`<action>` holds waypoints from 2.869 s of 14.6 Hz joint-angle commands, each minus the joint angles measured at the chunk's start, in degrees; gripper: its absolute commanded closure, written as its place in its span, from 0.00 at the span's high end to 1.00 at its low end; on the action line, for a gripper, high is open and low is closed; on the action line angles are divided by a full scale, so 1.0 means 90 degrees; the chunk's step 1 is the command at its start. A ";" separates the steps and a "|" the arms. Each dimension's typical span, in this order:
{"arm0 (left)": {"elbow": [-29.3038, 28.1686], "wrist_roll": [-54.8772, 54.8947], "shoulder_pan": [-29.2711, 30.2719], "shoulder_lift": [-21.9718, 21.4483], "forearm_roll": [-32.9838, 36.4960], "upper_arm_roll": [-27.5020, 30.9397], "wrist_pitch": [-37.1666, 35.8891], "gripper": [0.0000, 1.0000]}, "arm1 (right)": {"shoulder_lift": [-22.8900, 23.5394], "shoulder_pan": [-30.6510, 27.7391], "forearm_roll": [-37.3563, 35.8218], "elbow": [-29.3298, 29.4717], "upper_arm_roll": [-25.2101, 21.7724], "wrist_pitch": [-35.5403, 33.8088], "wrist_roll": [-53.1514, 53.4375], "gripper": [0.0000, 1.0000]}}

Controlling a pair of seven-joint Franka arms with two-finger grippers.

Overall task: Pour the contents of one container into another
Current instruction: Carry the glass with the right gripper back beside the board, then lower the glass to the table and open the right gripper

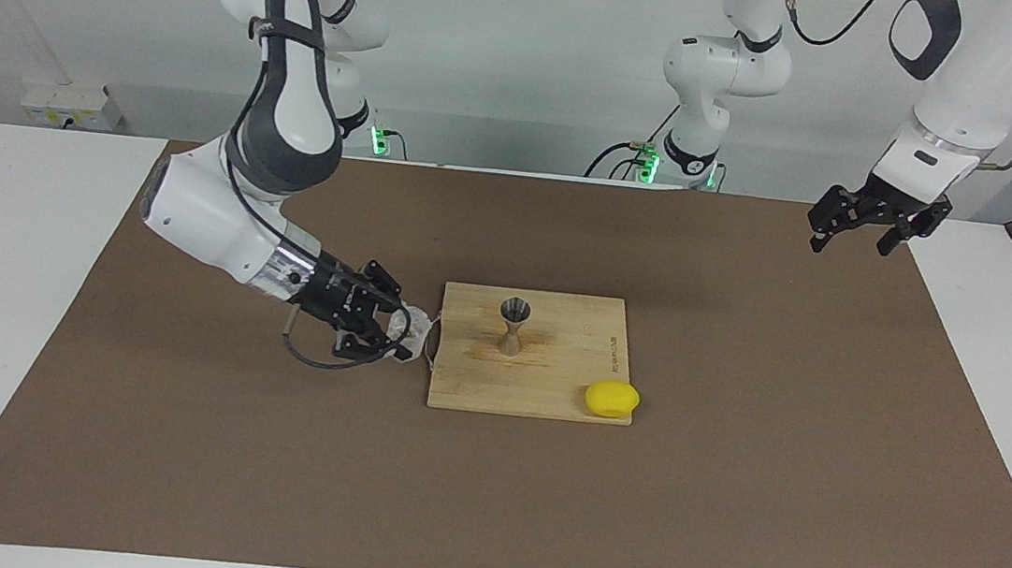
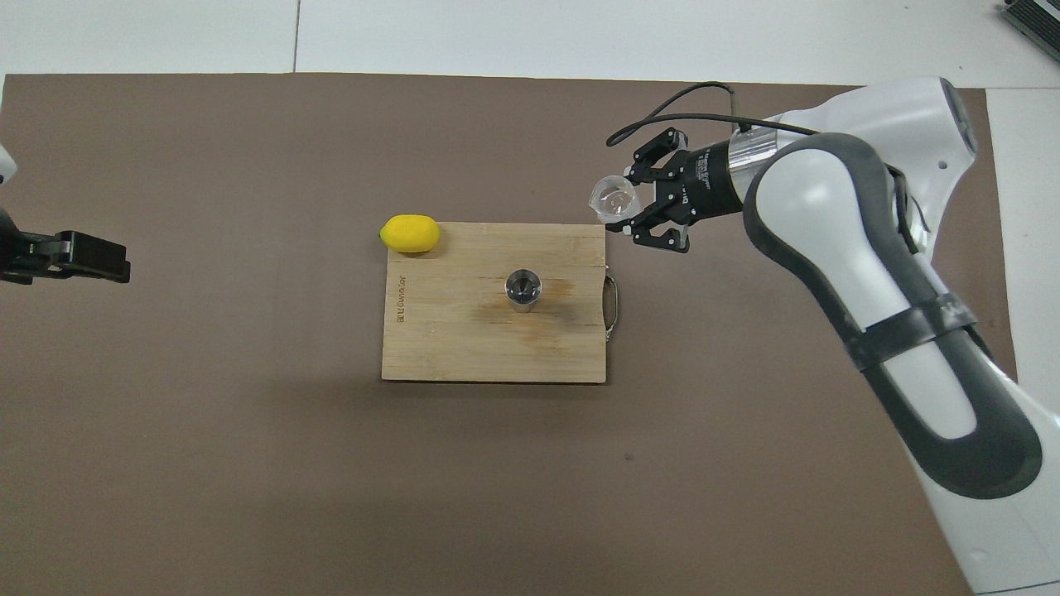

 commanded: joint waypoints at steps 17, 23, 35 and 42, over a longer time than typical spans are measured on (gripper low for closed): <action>-0.0010 -0.0200 -0.0032 0.0060 0.0137 0.0047 0.0301 1.00 | 0.0906 -0.1917 0.1367 -0.0834 0.0071 -0.1365 -0.3256 0.00; -0.0010 -0.0200 -0.0032 0.0040 0.0137 0.0047 0.0223 1.00 | 0.1091 -0.2074 0.1777 -0.1097 0.0071 -0.1414 -0.3753 0.00; -0.0020 -0.0210 -0.0042 0.0031 0.0147 0.0047 0.0183 1.00 | 0.1355 -0.2025 0.2022 -0.1205 0.0071 -0.1326 -0.3813 0.00; -0.0020 -0.0210 -0.0042 0.0031 0.0147 0.0047 0.0183 1.00 | 0.1375 -0.2006 0.1944 -0.1244 0.0061 -0.1150 -0.3842 0.00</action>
